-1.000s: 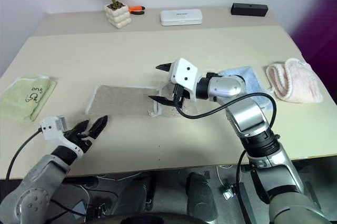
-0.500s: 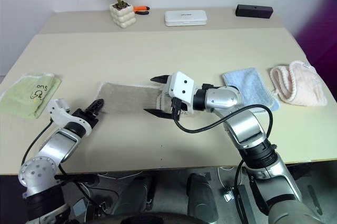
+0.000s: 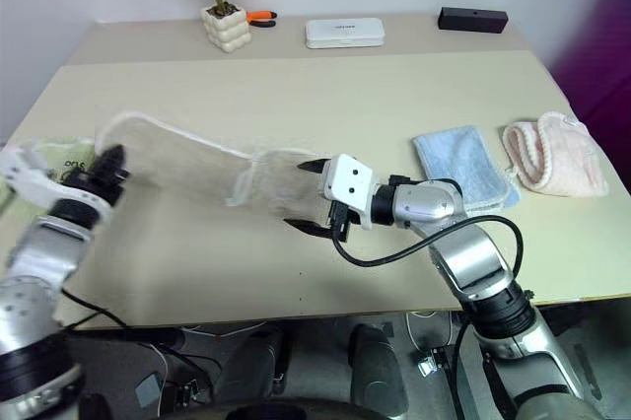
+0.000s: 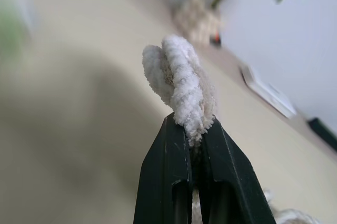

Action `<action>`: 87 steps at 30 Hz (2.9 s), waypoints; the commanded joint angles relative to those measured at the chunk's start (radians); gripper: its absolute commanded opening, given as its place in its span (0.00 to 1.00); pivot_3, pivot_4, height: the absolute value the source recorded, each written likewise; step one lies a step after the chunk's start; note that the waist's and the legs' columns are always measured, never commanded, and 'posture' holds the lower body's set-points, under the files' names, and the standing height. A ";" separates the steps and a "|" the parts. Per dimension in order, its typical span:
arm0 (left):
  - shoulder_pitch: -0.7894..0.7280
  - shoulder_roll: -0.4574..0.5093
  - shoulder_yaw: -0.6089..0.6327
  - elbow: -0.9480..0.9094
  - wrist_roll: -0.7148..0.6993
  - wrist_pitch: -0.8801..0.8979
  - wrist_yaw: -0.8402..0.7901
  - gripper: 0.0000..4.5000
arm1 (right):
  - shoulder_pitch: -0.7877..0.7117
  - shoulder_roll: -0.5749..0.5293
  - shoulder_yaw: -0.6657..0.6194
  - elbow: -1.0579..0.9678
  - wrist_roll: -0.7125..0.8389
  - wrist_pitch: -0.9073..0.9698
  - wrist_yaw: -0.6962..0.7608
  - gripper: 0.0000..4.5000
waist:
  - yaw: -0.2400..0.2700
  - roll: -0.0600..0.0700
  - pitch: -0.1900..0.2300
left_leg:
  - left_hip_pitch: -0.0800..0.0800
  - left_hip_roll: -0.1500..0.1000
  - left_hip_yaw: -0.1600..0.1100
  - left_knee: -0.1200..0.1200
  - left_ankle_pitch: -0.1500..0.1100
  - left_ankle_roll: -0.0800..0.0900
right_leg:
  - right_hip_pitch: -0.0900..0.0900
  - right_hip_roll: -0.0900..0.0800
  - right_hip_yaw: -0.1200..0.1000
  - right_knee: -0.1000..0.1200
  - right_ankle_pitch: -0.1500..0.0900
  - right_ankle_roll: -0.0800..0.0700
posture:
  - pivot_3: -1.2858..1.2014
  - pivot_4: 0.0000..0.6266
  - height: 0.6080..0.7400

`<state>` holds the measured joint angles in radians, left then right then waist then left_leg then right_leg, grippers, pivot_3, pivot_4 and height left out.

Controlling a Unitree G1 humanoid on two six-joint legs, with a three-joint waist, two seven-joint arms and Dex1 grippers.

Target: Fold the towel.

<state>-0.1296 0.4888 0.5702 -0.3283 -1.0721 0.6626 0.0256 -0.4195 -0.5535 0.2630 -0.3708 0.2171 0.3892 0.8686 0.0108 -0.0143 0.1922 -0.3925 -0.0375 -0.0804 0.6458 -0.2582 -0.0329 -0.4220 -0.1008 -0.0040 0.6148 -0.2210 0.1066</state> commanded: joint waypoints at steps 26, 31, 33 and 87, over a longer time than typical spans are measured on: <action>-0.124 0.053 -0.601 -0.126 0.438 0.009 -0.508 0.53 | 0.020 0.004 -0.016 0.006 -0.076 -0.027 -0.062 1.00 | -0.022 0.000 0.001 | -0.001 0.001 -0.001 -0.001 0.000 0.000 | -0.001 0.001 0.001 0.000 0.002 0.004 | 0.52 0.24 1.00; -0.068 0.121 -0.253 -0.147 0.159 0.083 -0.554 0.65 | -0.001 0.030 -0.064 -0.002 0.008 0.030 -0.057 0.88 | -0.029 0.000 0.001 | 0.000 0.002 -0.003 -0.001 0.000 0.000 | -0.002 0.002 0.001 0.001 0.002 0.004 | 0.52 0.24 1.00; -0.097 0.134 -0.171 -0.102 0.142 0.073 -0.515 0.59 | -0.024 0.063 -0.087 -0.006 0.062 0.068 -0.064 0.69 | -0.025 0.000 0.001 | -0.001 0.002 -0.003 -0.001 0.000 0.000 | -0.002 0.002 0.001 0.001 0.002 0.004 | 0.52 0.24 1.00; 0.165 0.056 -0.306 -0.150 0.497 -0.191 -0.605 0.02 | -0.223 0.615 -0.297 0.439 0.273 0.726 -0.465 0.71 | -0.032 0.001 0.000 | 0.000 0.002 -0.002 -0.004 0.001 -0.001 | -0.004 0.003 0.001 0.004 0.003 0.003 | 0.52 0.24 1.00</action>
<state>0.0310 0.5461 0.2564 -0.4418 -0.5773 0.4883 -0.5850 -0.6112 0.0418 -0.0247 0.0775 0.4576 1.1229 0.4022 -0.0216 -0.0135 0.1925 -0.3923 -0.0357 -0.0821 0.6418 -0.2573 -0.0342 -0.4265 -0.0978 -0.0029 0.6189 -0.2182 0.1093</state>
